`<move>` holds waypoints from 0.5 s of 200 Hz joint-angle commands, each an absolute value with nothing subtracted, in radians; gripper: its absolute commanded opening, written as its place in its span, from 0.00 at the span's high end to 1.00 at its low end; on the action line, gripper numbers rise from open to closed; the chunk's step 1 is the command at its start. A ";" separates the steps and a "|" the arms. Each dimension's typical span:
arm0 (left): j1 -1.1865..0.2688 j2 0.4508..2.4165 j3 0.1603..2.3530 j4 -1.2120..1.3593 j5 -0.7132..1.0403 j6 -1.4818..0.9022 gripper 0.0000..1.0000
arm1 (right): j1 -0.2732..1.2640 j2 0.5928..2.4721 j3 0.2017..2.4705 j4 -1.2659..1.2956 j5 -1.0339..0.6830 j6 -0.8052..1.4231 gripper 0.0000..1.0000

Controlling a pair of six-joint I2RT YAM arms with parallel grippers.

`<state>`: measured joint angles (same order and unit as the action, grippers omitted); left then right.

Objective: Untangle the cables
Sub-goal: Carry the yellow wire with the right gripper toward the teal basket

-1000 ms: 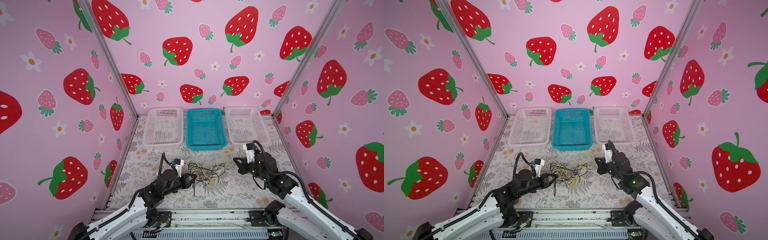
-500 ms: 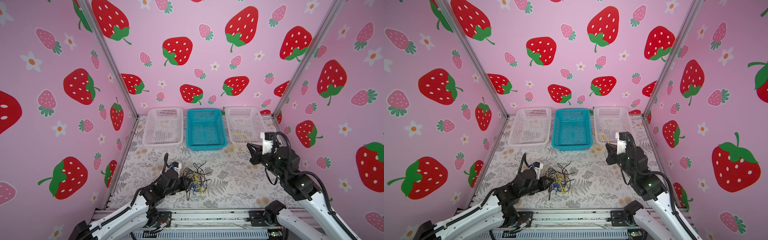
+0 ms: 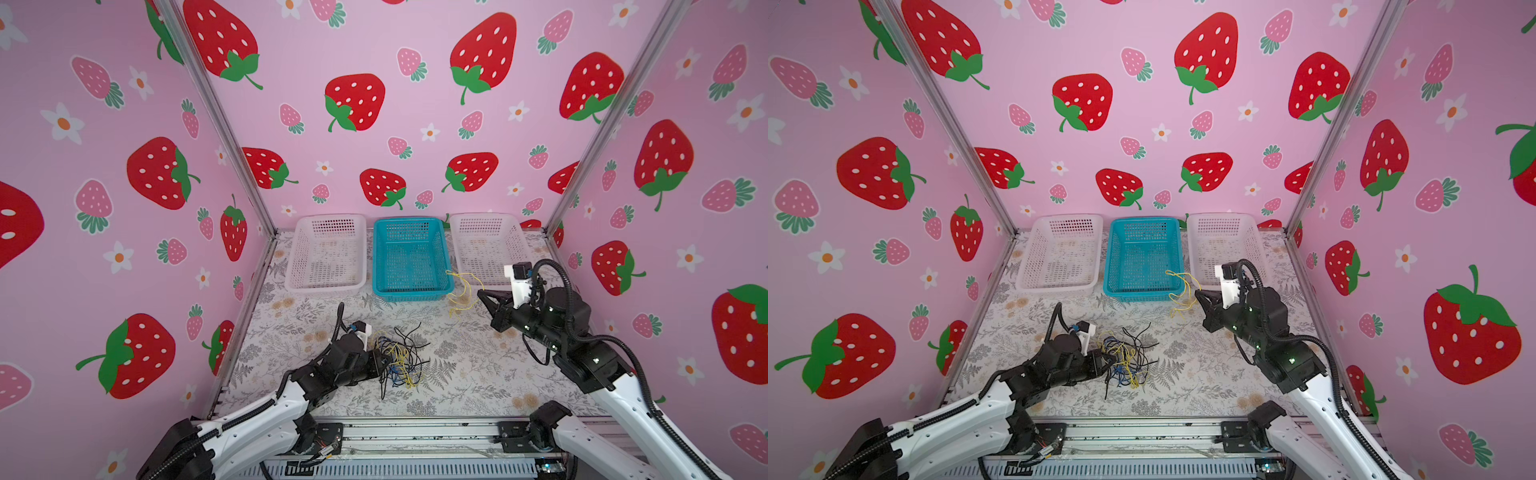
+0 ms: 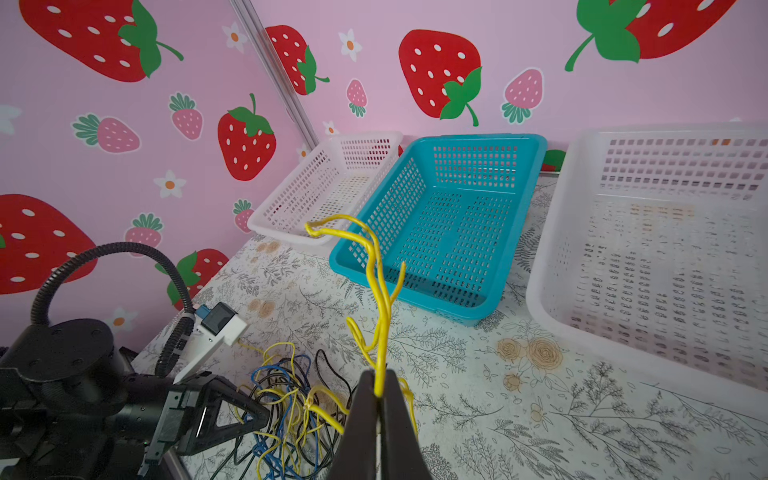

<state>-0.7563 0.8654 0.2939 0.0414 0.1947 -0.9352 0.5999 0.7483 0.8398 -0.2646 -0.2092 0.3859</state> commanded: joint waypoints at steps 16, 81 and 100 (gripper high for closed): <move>-0.756 0.850 0.296 0.075 0.196 -0.915 1.00 | 0.596 0.804 0.877 -0.169 -0.255 0.382 1.00; -0.757 0.872 0.278 0.130 0.223 -0.938 1.00 | 0.596 1.134 1.007 -0.020 -0.243 0.407 1.00; -0.757 0.859 0.272 0.127 0.222 -0.945 1.00 | 0.596 1.227 1.058 0.010 -0.229 0.402 1.00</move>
<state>-0.7567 0.8749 0.2848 0.0883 0.2142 -0.9386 0.5999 1.1538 0.9859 -0.0772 -0.2375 0.4011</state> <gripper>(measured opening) 0.082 0.053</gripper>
